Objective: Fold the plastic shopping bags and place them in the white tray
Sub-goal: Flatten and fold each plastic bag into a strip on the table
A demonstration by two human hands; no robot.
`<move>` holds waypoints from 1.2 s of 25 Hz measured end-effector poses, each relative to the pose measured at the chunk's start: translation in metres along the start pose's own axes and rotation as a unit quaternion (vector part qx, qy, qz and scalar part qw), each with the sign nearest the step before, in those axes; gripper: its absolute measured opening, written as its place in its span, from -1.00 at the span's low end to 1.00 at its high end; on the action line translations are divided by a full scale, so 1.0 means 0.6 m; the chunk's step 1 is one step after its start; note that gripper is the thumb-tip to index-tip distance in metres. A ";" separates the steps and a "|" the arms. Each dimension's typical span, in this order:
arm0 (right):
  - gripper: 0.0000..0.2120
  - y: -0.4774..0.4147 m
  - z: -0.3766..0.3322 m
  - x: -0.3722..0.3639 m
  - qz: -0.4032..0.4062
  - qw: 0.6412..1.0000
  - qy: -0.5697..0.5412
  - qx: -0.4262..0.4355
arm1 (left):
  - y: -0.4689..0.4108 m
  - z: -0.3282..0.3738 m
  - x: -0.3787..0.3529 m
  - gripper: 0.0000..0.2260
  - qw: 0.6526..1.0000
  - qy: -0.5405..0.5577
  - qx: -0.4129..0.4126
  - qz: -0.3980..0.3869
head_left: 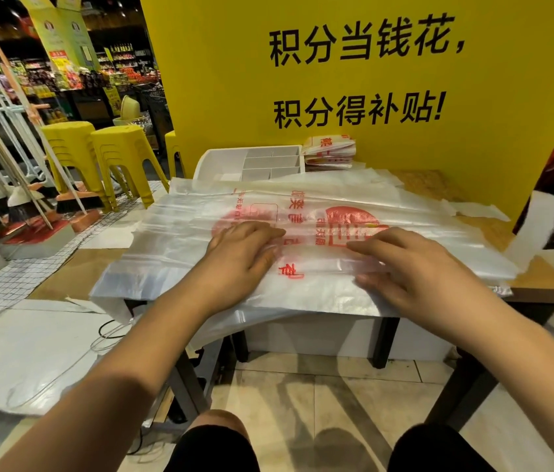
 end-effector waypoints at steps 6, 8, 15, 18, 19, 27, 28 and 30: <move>-0.29 -0.005 -0.033 -0.015 -0.004 0.984 0.159 0.076 | 0.007 0.004 -0.013 -0.41 0.996 -0.017 0.032 -0.082; -0.36 -0.005 -0.025 -0.020 -0.019 0.984 0.163 0.070 | 0.015 0.017 -0.001 -0.33 0.996 -0.061 -0.023 -0.063; -0.37 -0.005 0.020 -0.051 -0.149 0.983 0.085 -0.063 | 0.023 0.051 0.006 -0.51 0.979 -0.148 -0.141 -0.007; -0.28 0.011 0.032 -0.065 -0.230 0.964 0.075 -0.111 | 0.033 0.003 -0.020 -0.37 0.985 -0.116 -0.027 -0.122; -0.27 0.015 0.037 -0.063 -0.235 0.962 0.070 -0.119 | 0.039 -0.007 -0.023 -0.36 0.983 -0.108 0.000 -0.150; -0.33 0.007 0.044 -0.047 -0.178 0.976 0.057 -0.110 | 0.034 0.021 -0.009 -0.41 0.985 -0.134 -0.027 -0.104; -0.36 0.001 0.025 -0.052 -0.178 0.980 0.047 -0.079 | 0.031 0.033 -0.013 -0.46 0.985 -0.128 -0.048 -0.102; -0.39 -0.003 0.013 -0.060 -0.185 0.980 0.034 -0.065 | 0.032 0.029 -0.027 -0.51 0.985 -0.106 -0.031 -0.135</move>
Point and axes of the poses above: each hand's wrist, its own y-axis away from the middle knuckle, its own x-axis out of the back of the hand, z = x × y, the point moved 9 cm from there along -y, towards the middle knuckle, and after that the axes turned 1 degree about z, right-handed, at the moved point
